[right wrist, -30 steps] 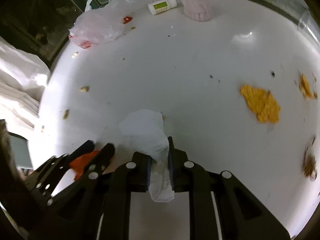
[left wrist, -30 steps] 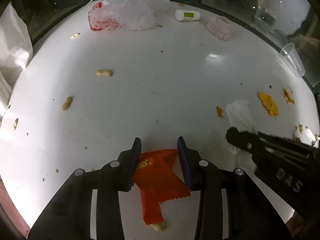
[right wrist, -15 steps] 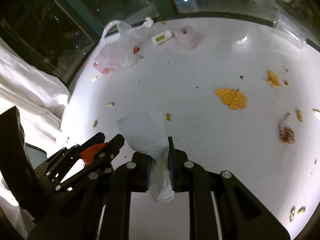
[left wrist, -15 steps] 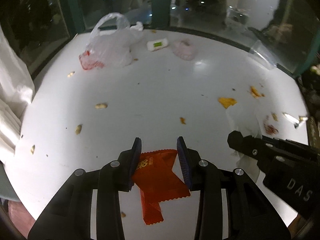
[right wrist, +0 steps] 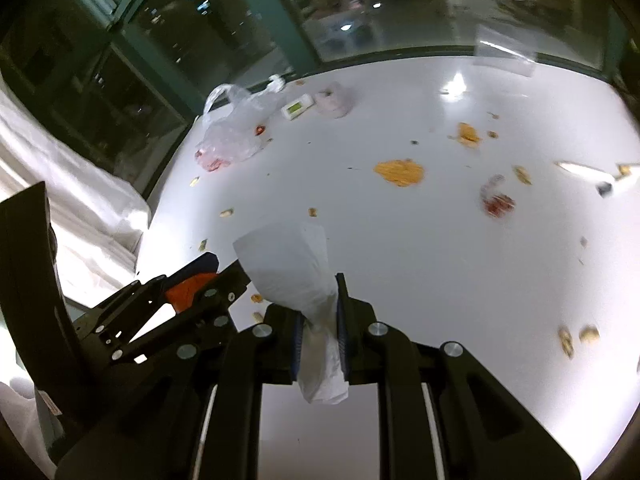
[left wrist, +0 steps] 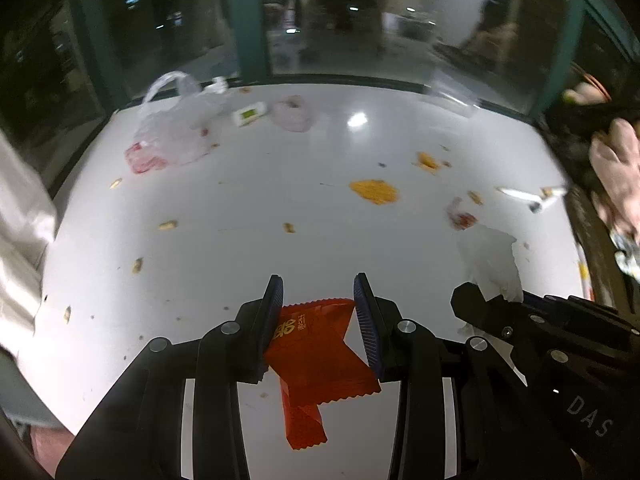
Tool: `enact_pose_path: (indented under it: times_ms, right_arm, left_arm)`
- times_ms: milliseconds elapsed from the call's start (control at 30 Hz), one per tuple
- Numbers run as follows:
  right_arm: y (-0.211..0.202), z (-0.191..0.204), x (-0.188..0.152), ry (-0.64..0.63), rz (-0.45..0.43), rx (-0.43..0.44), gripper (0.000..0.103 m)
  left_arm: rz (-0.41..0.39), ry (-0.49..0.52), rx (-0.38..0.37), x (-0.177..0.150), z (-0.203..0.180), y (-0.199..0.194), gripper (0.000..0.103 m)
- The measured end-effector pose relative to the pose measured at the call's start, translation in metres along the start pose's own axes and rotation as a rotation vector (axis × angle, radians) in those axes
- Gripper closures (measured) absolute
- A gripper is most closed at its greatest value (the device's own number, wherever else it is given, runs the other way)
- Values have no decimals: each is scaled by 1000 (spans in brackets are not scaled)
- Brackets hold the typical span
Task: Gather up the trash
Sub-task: 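Lift the red wrapper and white tissue and carry them over the trash bin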
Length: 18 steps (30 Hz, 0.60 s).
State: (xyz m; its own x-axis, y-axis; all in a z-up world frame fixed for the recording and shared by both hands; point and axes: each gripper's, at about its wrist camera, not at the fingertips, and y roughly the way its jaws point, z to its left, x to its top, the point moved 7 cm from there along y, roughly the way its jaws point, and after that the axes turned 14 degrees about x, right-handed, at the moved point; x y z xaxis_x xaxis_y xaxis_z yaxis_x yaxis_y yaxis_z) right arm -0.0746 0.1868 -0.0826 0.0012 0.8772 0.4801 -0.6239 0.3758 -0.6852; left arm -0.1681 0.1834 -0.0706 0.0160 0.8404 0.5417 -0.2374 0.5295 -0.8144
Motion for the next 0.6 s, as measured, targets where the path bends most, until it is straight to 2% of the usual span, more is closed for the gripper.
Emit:
enact_pose_path:
  times_ms: [133, 600]
  right_arm:
    - [-27, -4, -14, 70, -68, -52, 88]
    - [-64, 8, -41, 244, -252, -212, 88]
  left_arm:
    - [-19, 86, -58, -2, -18, -14, 68]
    - [-103, 326, -286, -4, -41, -40, 68]
